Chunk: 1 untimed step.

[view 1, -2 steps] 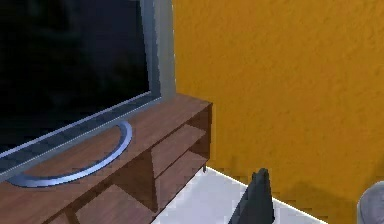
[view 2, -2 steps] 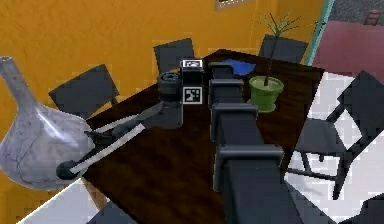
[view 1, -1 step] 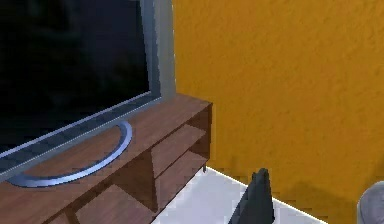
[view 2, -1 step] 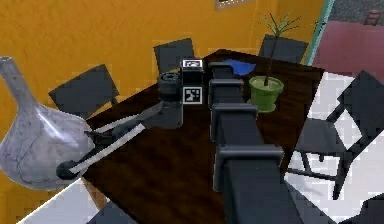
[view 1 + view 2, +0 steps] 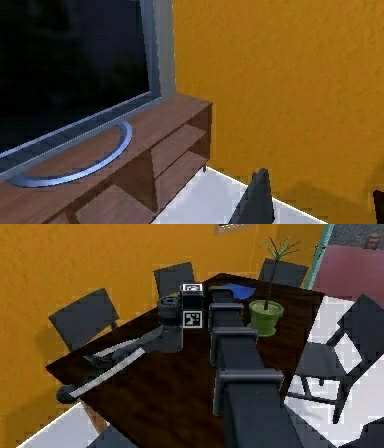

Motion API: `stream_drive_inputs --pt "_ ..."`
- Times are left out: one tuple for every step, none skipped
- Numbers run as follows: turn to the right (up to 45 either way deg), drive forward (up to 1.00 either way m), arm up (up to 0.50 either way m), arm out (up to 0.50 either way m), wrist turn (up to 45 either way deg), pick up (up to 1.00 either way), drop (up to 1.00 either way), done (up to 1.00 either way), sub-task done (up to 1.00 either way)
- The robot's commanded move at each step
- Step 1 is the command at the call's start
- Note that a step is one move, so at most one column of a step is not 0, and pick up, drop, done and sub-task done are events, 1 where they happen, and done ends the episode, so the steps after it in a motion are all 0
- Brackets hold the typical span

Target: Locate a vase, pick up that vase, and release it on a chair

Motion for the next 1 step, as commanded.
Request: stream_drive_inputs --pt "0.0 0.00 0.00 -0.10 0.0 0.00 0.00 0.00 0.00"
